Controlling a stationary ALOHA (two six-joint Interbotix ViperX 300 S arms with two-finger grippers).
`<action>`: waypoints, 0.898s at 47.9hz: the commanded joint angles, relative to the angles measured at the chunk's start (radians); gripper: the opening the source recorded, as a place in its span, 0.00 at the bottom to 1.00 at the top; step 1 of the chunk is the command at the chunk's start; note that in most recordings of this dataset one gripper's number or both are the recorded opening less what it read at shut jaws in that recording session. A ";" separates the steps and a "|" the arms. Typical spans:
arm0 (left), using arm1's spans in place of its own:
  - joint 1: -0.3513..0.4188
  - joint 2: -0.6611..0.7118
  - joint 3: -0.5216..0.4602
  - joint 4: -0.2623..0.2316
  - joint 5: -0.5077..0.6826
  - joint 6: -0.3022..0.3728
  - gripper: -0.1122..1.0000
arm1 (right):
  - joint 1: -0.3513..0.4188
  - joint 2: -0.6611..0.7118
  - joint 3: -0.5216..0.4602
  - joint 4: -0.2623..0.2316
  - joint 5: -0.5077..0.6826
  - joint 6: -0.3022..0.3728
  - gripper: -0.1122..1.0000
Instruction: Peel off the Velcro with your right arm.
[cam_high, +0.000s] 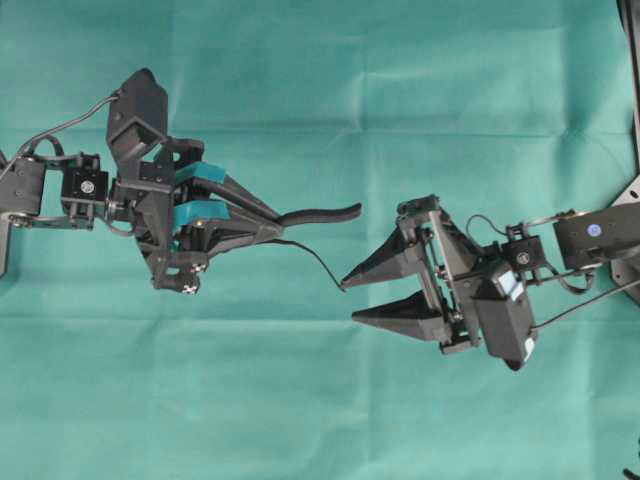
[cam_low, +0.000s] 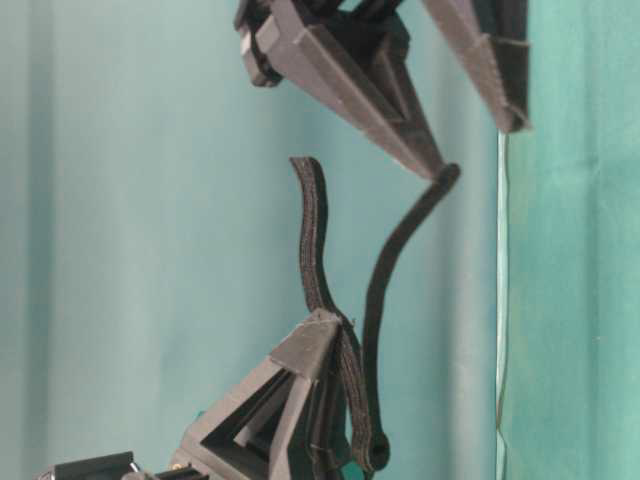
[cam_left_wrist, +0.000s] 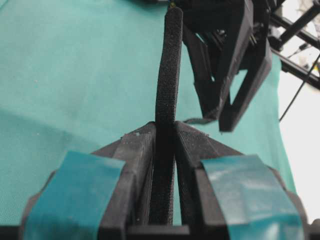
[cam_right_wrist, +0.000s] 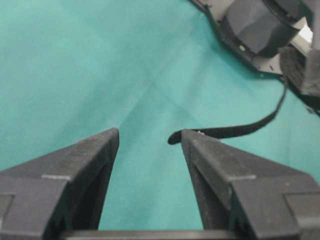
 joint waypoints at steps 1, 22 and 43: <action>-0.009 -0.021 -0.009 0.003 -0.011 0.003 0.19 | -0.017 -0.040 0.000 0.020 -0.008 0.002 0.29; -0.044 -0.026 0.008 0.006 -0.011 0.057 0.19 | -0.072 -0.137 0.069 0.135 -0.057 0.002 0.29; -0.052 -0.026 0.012 0.006 -0.011 0.202 0.19 | -0.084 -0.216 0.138 0.311 -0.100 0.002 0.29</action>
